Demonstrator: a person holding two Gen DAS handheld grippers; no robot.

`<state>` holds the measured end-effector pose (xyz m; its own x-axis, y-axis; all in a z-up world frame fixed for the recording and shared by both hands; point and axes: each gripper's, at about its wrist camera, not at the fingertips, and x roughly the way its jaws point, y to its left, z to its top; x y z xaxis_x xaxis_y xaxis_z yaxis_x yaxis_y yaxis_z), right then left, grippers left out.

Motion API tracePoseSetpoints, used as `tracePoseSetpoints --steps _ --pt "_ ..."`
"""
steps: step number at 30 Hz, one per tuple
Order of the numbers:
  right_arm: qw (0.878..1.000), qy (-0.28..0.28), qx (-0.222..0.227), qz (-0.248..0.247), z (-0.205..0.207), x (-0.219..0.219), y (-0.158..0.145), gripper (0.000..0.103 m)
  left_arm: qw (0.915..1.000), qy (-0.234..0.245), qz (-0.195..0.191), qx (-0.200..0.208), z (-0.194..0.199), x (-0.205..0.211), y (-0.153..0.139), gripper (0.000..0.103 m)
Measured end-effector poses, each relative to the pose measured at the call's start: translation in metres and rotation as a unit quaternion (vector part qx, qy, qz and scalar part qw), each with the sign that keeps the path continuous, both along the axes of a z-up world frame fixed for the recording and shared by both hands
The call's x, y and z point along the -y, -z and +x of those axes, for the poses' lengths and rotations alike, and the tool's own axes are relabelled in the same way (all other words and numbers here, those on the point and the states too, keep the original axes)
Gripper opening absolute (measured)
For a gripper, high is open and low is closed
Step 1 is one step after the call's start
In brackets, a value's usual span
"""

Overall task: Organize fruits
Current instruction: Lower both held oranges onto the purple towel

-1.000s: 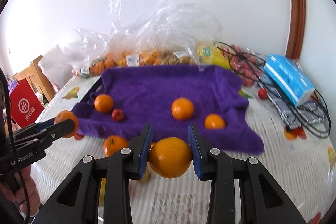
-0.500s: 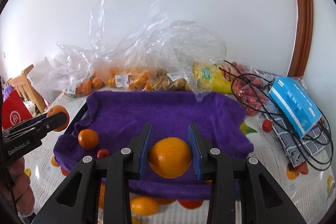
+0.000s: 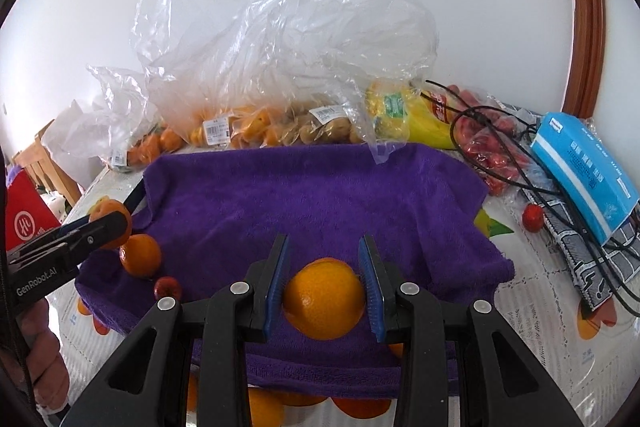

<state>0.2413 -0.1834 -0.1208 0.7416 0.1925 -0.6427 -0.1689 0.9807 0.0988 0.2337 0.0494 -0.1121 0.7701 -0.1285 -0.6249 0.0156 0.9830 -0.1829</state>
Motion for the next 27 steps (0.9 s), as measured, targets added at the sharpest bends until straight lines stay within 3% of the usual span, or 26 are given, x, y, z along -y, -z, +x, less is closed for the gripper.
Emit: tracePoseSetpoints --steps 8,14,27 --pt "1.000 0.001 0.003 -0.023 0.002 -0.006 0.008 0.035 1.0000 0.002 -0.005 -0.005 0.001 0.002 0.004 0.041" --pt "1.000 -0.002 0.004 -0.023 0.003 -0.007 0.010 0.035 0.9995 0.008 -0.029 -0.011 0.002 -0.002 0.005 0.041" --pt "1.000 0.000 0.005 -0.027 0.005 -0.008 0.012 0.035 0.9988 0.030 -0.038 0.001 -0.005 0.006 0.001 0.041"
